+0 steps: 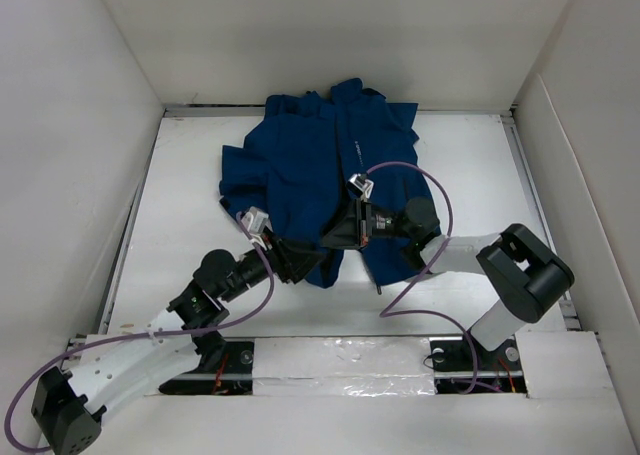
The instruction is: Zip up the jacket
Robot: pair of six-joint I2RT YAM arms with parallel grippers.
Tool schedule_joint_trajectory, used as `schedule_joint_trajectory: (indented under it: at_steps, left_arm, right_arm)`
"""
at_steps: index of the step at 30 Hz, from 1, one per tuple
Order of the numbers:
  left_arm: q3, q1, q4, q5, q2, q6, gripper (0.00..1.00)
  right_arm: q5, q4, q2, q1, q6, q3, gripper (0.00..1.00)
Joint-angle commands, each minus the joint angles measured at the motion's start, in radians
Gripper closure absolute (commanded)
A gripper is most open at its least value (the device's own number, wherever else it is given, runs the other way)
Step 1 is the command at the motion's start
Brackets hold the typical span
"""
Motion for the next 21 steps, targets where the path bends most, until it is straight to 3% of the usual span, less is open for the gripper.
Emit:
schedule_joint_trajectory:
  at_steps: [1, 14, 21]
  left_arm:
    - [0.017, 0.004, 0.068, 0.012, -0.009, -0.013, 0.53]
    - [-0.023, 0.004, 0.178, 0.003, 0.012, -0.091, 0.66]
    - [-0.025, 0.004, 0.202, 0.017, 0.04, -0.108, 0.87]
  right_arm:
    - [0.01, 0.081, -0.041, 0.0, -0.025, 0.021, 1.0]
    - [0.007, 0.037, -0.041, 0.009, -0.068, 0.021, 1.0]
    - [0.005, 0.035, -0.035, 0.009, -0.066, 0.032, 1.0]
